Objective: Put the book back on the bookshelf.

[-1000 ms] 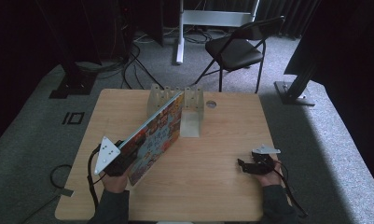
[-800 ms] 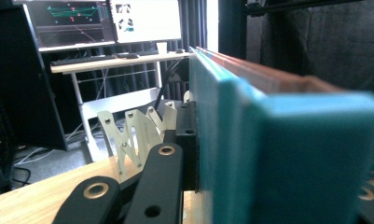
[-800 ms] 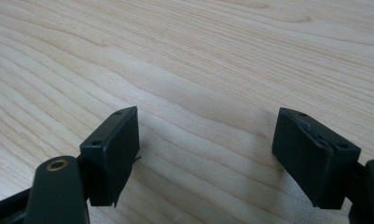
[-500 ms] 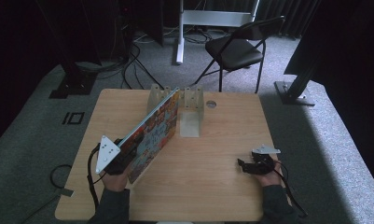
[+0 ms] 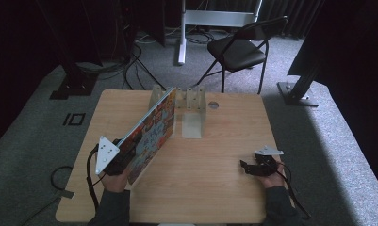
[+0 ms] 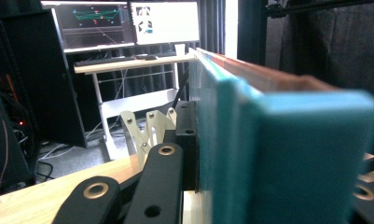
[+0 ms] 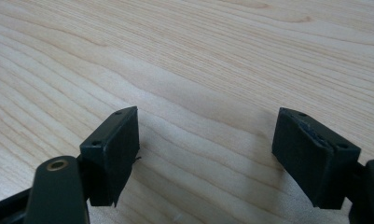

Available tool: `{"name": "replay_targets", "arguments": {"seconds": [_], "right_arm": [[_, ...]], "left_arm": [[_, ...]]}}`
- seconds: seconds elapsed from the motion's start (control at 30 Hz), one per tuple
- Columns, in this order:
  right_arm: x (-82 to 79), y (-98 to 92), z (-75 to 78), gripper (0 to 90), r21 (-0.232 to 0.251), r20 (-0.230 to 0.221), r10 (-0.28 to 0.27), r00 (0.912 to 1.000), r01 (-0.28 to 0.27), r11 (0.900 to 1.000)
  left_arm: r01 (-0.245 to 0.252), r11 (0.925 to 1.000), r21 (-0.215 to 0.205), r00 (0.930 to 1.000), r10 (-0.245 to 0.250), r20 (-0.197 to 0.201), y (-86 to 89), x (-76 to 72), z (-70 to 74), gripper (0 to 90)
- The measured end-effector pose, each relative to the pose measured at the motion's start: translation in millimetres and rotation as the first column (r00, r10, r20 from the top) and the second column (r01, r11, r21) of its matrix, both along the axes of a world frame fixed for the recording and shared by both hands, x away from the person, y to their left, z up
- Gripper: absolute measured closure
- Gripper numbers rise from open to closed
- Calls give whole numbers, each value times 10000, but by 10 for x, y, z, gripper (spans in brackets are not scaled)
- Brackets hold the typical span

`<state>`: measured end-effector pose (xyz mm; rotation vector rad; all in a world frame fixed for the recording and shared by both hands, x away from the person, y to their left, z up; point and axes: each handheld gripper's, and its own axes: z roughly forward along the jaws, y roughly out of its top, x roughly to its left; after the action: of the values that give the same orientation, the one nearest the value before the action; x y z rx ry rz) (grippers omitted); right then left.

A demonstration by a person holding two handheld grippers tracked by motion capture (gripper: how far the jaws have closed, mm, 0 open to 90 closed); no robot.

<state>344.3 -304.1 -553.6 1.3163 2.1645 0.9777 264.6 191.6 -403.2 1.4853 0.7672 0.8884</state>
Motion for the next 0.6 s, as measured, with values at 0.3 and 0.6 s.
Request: {"name": "replay_targets", "arguments": {"seconds": [0.3,0.6], "right_arm": [[0,0,0,226,1,-1,-4,10000,4,10000],[-1,-1,0,226,-2,5,-1,10000,1,10000]], "left_arm": [[-304,9995,-125,9995,303,-41,18,18,-17,806],[-666,9978,-70,9978,666,14,14,26,-37,806]]}}
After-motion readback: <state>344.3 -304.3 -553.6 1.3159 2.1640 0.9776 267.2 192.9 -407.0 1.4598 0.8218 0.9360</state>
